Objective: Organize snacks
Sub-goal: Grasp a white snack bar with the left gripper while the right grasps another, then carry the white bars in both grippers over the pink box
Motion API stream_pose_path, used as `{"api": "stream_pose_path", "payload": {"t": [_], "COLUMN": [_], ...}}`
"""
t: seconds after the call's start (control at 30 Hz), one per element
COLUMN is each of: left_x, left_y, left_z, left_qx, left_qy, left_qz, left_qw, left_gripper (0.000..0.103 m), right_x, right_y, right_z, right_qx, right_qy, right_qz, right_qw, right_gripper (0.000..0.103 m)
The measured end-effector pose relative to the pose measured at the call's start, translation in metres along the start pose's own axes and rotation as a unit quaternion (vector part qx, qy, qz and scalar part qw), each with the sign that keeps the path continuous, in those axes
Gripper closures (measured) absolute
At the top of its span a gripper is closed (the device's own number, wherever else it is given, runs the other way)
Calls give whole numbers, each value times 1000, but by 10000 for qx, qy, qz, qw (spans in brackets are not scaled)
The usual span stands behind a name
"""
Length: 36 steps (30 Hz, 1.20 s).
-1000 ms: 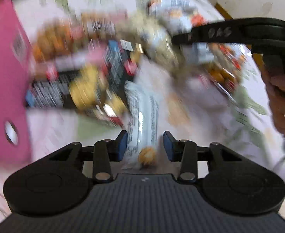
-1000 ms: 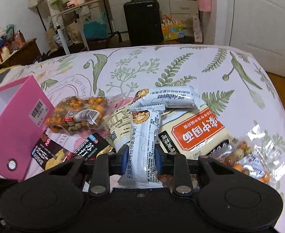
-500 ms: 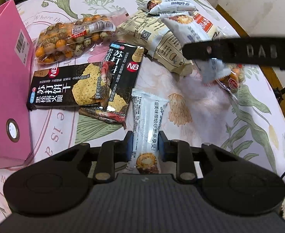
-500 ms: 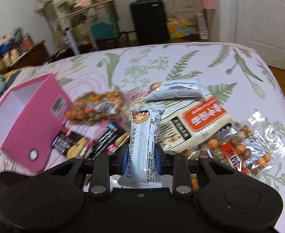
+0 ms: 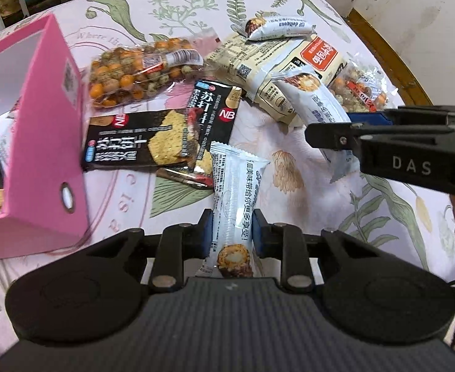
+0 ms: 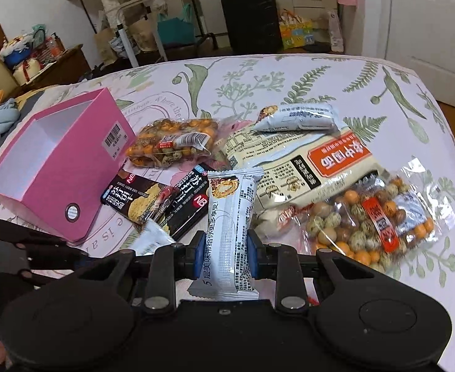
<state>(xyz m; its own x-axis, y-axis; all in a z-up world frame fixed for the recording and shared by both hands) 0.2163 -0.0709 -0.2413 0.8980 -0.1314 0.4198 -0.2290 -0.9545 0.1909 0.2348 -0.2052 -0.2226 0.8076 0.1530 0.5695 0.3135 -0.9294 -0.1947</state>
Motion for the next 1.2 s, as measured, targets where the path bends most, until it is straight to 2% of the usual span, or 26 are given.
{"api": "stream_pose_path", "payload": {"t": [0.17,0.23,0.33,0.4,0.57,0.73,0.87,0.97,1.2], "left_x": [-1,-4,-13,-18,-21,-25,-25,-23,-6], "left_y": [0,-3,-14,-20,-27,-36,-44,-54,-106], "left_z": [-23,-32,-43,-50,-77,-107,-132,-151,-185], "left_qx": [31,218,406,407,484,664,595,673,813], "left_qy": [28,114,136,89,276,464,627,815,1147], "left_qz": [74,98,2,-84,-102,-54,-94,-91,-416], "left_qw": [10000,9997,9991,9991,9984,9967,9962,9944,9892], "left_gripper": [78,78,78,78,78,78,78,78,78], "right_x": [-6,-10,-17,-21,-30,-29,-23,-14,22], "right_y": [-9,-14,-23,-30,-54,-86,-112,-133,-181], "right_z": [-18,-24,-34,-41,-61,-81,-94,-100,-89], "right_qx": [122,207,397,532,895,1195,1337,1402,1609], "right_qy": [64,33,-2,-12,-1,18,19,60,223], "right_qz": [225,398,656,786,958,858,670,413,-208], "right_qw": [9997,9990,9971,9955,9914,9891,9888,9892,9865], "right_gripper": [72,72,72,72,72,71,71,72,71]}}
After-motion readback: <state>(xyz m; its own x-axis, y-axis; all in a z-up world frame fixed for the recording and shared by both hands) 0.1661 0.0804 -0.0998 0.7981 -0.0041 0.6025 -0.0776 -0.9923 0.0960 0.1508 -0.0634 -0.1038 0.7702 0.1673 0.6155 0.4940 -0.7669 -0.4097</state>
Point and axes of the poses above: each gripper's, at about its wrist camera, not at the fingertips, and z roughly the way its jaws point, y to its right, x to its top, the point moved 10 cm from there along z, roughly the way its jaws point
